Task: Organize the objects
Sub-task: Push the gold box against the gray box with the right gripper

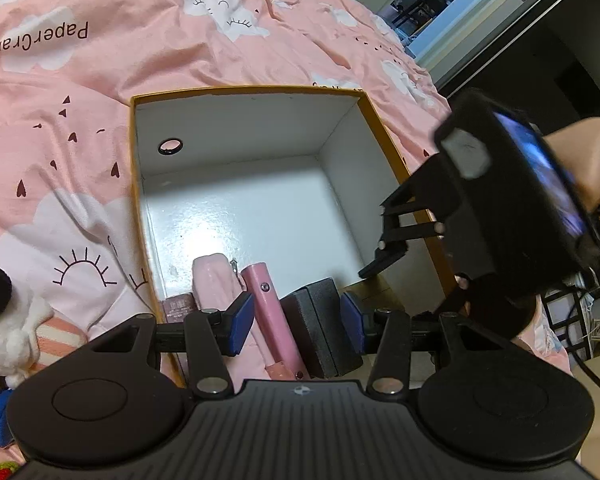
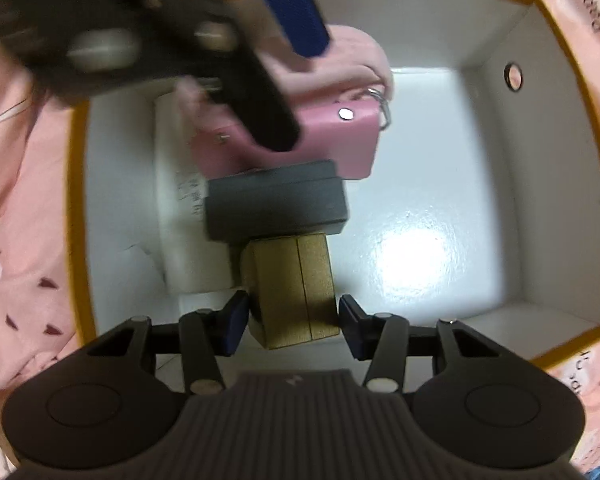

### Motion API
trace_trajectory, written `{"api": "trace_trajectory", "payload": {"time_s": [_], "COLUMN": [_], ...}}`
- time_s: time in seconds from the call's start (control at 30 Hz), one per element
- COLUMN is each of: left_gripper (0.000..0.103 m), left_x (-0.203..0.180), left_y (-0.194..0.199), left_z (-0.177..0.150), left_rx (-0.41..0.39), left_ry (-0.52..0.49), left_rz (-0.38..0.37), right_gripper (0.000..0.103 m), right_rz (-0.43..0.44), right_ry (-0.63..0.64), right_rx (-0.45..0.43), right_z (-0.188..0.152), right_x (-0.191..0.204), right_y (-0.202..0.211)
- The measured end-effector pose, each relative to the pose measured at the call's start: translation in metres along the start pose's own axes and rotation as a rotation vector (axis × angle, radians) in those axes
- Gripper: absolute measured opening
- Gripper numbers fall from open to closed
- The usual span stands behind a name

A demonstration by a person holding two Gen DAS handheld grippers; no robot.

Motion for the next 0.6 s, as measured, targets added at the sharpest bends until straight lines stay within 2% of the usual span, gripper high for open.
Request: {"api": "trace_trajectory", "payload": {"time_s": [0.1,0.13,0.3,0.4,0.6], "left_gripper": [0.054,0.054,0.054,0.054,0.054], "left_x": [0.002,0.003,0.008,0.010,0.014], "left_y": [0.001,0.001,-0.002,-0.004,-0.002], "left_z": [0.003,0.004,0.008,0.009,0.011], "left_rx": [-0.001,-0.001,-0.001,0.000,-0.002], "left_ry": [0.011,0.015,0.033,0.044,0.057], "left_rz": [-0.004,-0.004,-0.004,-0.006,0.000], "right_gripper": [0.052,0.055,0.055,0.040,0.048], "right_rz": [0.056,0.065,0.023,0.023,0.037], "right_ry": [-0.030,-0.035,-0.048,-0.048,-0.058], "right_rx": [0.002,-0.002,-0.011,-0.006,-0.023], "right_z": [-0.003,-0.003,-0.008,-0.008,-0.005], "right_x": [-0.009,-0.011,-0.024,-0.027,-0.026], "right_y": [0.000,0.001,0.010,0.008,0.000]}}
Point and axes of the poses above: each gripper's, at about its wrist camera, not at the fingertips, and y roughly against the way its jaws point, x to its left, z to its top, the point moved 6 cm from there along -y, roughly the way its jaws point, and after that the axes turned 10 degrees about y, right-handed, at the moved point
